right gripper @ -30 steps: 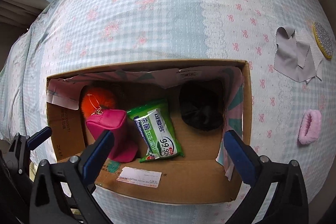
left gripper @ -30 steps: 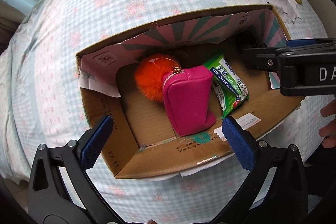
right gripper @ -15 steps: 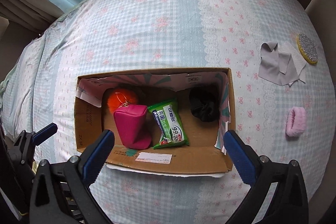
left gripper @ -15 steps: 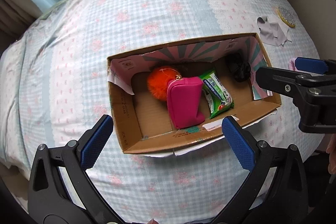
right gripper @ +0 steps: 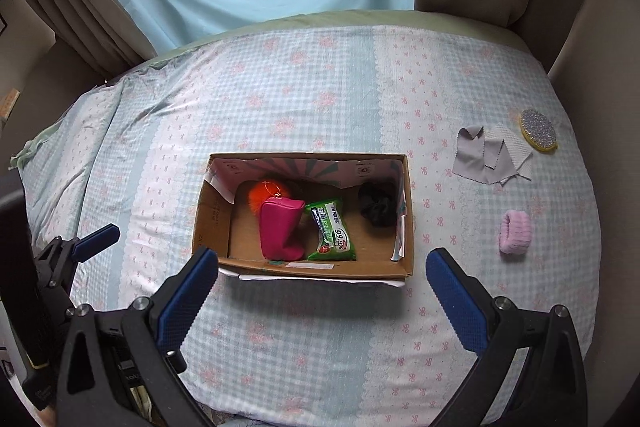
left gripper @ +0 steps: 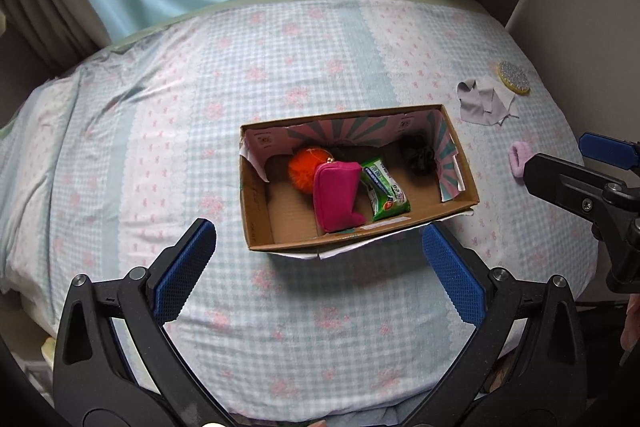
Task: Organize soft objects
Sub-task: 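Move both tools toward the grey cloths beside the glittery sponge, then grasp the grey cloth with the left tool while the right tool grasps the white wipe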
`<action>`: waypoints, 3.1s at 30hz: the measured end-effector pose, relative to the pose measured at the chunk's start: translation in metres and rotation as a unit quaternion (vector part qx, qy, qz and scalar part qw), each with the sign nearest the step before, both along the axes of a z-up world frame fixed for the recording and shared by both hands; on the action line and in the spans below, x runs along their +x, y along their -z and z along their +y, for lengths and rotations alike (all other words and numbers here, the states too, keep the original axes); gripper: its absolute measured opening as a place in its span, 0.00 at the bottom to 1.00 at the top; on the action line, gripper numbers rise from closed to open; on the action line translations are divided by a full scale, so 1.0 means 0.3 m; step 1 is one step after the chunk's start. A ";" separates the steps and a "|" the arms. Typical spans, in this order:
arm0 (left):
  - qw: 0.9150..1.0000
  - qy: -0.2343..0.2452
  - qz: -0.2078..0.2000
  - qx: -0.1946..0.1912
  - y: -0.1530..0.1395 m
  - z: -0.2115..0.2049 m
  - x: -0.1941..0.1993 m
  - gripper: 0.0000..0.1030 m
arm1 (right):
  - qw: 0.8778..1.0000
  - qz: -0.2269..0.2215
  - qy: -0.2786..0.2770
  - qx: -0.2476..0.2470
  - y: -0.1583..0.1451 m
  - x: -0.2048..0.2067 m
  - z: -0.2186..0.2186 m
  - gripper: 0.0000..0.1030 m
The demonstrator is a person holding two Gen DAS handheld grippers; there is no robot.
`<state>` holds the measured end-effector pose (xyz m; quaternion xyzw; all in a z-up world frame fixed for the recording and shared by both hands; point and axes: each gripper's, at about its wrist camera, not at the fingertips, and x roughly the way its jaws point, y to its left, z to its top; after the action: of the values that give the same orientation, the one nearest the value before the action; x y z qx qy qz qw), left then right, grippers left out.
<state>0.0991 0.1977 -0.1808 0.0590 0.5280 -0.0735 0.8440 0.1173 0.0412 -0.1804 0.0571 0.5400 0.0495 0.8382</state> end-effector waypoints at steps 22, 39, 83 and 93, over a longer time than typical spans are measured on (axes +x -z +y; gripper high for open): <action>0.997 0.034 -0.058 -0.043 -0.169 -0.623 -0.002 1.00 | 0.986 -0.132 0.092 -0.033 -0.227 -0.230 -0.668 1.00; 0.999 0.015 0.013 -0.051 0.127 -1.054 0.351 1.00 | 0.993 -0.105 0.045 -0.014 -0.025 0.101 -1.153 1.00; 0.992 0.099 0.050 -0.067 0.907 -1.280 0.787 0.10 | 0.997 -0.037 0.045 0.045 0.869 0.681 -1.197 0.13; 0.991 0.069 0.029 -0.111 0.793 -1.222 0.766 0.07 | 0.994 -0.059 0.058 0.071 0.822 0.652 -1.222 0.08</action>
<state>0.3290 -0.1689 -0.4186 -0.0007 0.5356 -0.1918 0.8224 0.3128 -0.3254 -0.4270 0.1446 0.4809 0.0427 0.8637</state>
